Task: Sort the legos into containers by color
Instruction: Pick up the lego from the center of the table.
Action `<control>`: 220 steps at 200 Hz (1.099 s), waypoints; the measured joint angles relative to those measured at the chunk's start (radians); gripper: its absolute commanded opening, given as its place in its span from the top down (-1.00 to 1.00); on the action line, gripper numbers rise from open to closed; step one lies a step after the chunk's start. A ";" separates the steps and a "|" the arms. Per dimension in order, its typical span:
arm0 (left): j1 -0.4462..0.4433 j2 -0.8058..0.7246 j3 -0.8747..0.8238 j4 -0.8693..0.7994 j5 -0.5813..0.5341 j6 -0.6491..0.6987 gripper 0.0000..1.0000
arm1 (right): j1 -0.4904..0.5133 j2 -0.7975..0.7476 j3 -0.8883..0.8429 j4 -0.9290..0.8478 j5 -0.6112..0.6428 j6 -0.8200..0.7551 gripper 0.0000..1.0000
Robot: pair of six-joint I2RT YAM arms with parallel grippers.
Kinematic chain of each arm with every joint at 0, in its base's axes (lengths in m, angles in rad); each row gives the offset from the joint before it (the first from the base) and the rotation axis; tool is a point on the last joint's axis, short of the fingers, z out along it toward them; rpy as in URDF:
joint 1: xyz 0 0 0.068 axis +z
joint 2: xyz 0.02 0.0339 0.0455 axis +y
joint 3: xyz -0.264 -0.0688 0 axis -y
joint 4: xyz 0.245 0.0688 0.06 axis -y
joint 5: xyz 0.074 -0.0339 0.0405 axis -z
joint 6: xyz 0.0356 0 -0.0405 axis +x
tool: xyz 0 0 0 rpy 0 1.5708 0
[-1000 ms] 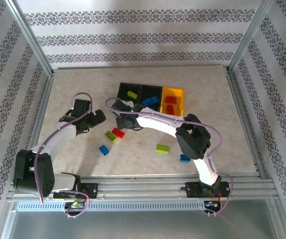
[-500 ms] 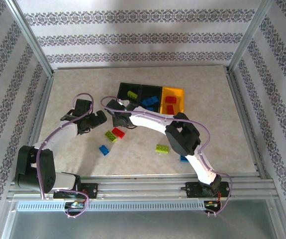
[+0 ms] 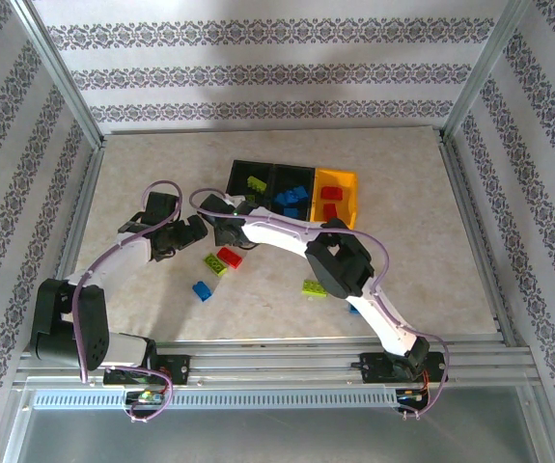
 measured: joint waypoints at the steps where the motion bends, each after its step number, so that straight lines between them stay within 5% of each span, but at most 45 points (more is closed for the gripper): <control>1: 0.000 0.000 0.000 0.000 0.000 0.000 -0.99 | 0.000 0.001 0.001 0.000 0.000 0.000 -0.42; 69: 0.000 0.011 0.000 0.000 0.005 0.000 -0.99 | -0.013 0.055 0.079 -0.019 -0.002 -0.009 -0.30; 164: 0.000 0.016 0.000 0.001 0.008 0.000 -0.99 | -0.012 0.094 0.146 -0.054 -0.007 -0.074 0.16; 220: 0.000 0.016 0.000 0.002 0.008 -0.001 -0.99 | -0.010 0.008 0.000 0.014 -0.042 -0.107 0.38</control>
